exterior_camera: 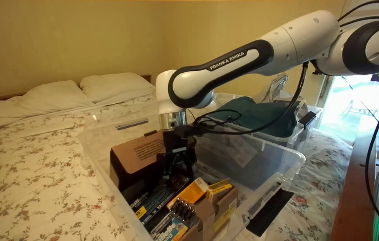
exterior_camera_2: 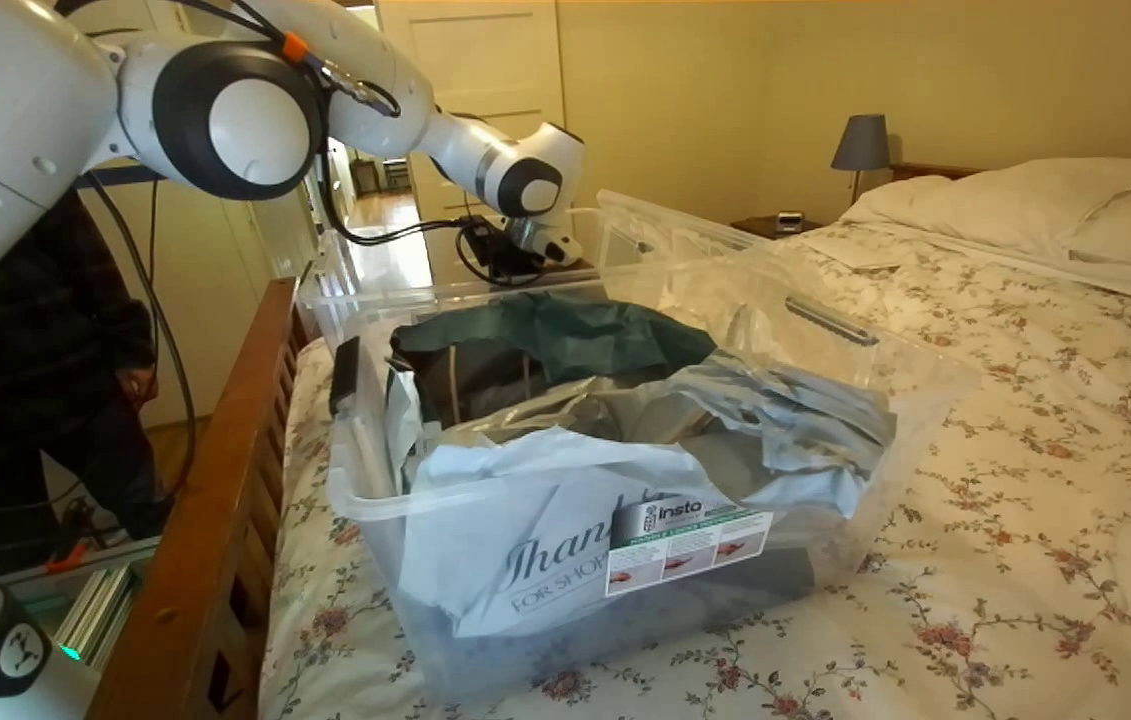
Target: Remove one box from the container on the left and put it in the container on the right.
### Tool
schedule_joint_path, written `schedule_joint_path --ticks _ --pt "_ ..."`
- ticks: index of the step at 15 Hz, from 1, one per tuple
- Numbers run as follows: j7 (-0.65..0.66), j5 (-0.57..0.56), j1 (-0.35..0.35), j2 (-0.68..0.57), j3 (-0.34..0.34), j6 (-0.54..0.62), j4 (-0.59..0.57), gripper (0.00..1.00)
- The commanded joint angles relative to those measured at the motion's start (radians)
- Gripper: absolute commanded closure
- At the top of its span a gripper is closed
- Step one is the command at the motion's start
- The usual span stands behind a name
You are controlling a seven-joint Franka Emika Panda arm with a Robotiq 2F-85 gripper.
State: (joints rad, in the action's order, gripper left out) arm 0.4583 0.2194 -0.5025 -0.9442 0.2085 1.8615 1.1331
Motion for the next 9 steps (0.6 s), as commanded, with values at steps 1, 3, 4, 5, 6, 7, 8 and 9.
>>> schedule_joint_path --ticks 1,3,4,5,6,7,8,9 --pt "0.005 0.039 0.015 -0.09 0.018 -0.033 -0.109 0.32" --pt "-0.015 0.075 0.038 -0.106 0.039 -0.068 -0.136 0.46" --pt "-0.019 0.094 0.049 -0.113 0.048 -0.086 -0.148 0.54" --pt "-0.028 0.115 0.062 -0.121 0.061 -0.098 -0.16 0.6" --pt "-0.042 0.138 0.076 -0.13 0.075 -0.116 -0.173 0.66" --pt "-0.055 0.153 0.085 -0.136 0.085 -0.134 -0.186 0.74" --pt "-0.058 0.172 0.095 -0.145 0.091 -0.151 -0.195 0.8" --pt "-0.06 0.191 0.106 -0.155 0.098 -0.171 -0.204 0.88"
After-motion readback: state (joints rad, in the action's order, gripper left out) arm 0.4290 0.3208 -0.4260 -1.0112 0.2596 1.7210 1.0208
